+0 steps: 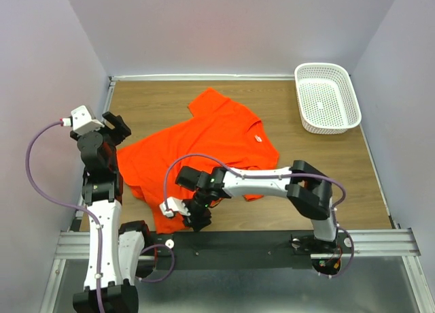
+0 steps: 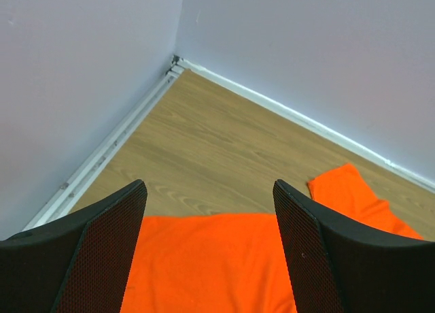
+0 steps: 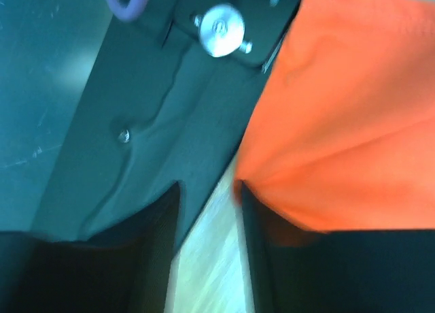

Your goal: Fold and stack the t-shirts

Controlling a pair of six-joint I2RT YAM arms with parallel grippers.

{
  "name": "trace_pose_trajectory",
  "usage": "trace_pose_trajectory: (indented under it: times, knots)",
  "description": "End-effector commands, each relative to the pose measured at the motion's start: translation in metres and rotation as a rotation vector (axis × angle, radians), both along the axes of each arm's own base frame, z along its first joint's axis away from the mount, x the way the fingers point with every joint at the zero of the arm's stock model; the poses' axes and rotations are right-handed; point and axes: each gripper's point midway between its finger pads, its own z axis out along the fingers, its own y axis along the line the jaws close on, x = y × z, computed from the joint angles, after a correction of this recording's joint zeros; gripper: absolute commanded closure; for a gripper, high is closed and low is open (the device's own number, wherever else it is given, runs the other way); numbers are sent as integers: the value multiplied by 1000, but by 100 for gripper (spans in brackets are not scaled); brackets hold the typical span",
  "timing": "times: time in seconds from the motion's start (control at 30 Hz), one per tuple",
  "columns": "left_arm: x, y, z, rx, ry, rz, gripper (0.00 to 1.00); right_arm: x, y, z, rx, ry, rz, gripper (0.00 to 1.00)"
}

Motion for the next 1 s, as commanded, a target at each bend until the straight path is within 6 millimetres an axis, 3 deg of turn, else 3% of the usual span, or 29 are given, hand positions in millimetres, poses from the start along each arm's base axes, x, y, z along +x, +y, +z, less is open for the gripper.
trace_pose_trajectory:
  times: [0.0,0.07,0.1,0.17,0.2,0.23,0.27,0.37,0.4,0.47,0.63,0.83,0.97]
  knots:
    - [13,-13,-11,-19,32,-82,17,28,-14,38,43,-109,-78,44]
    - [20,-18,-21,-36,64,-118,17,63,-18,60,67,-109,-205,36]
    - [21,-20,-25,-48,77,-126,16,111,-31,67,69,-103,-337,36]
    - [26,-24,-31,-55,96,-155,16,171,-46,79,74,-79,-532,29]
    - [27,-24,-33,-57,102,-156,16,226,-75,77,61,-81,-691,27]
    - [28,-24,-34,-56,105,-155,16,252,-91,74,46,-82,-786,27]
    - [29,-28,-34,-60,108,-182,16,299,-122,65,18,-91,-963,20]
    - [30,-30,-35,-55,111,-193,16,361,-173,41,-39,-122,-1224,10]
    - [29,-30,-36,-56,112,-195,16,382,-200,36,-54,-123,-1311,9]
    - [29,-31,-36,-53,113,-201,16,406,-233,26,-65,-103,-1412,2]
    - [33,-36,-39,-57,122,-233,16,438,-263,6,-75,-91,-1486,0]
    - [35,-36,-42,-53,138,-239,16,433,-236,-12,-26,84,-1412,7]
    - [34,-35,-42,-51,136,-234,16,446,-237,-27,-45,87,-1443,15]
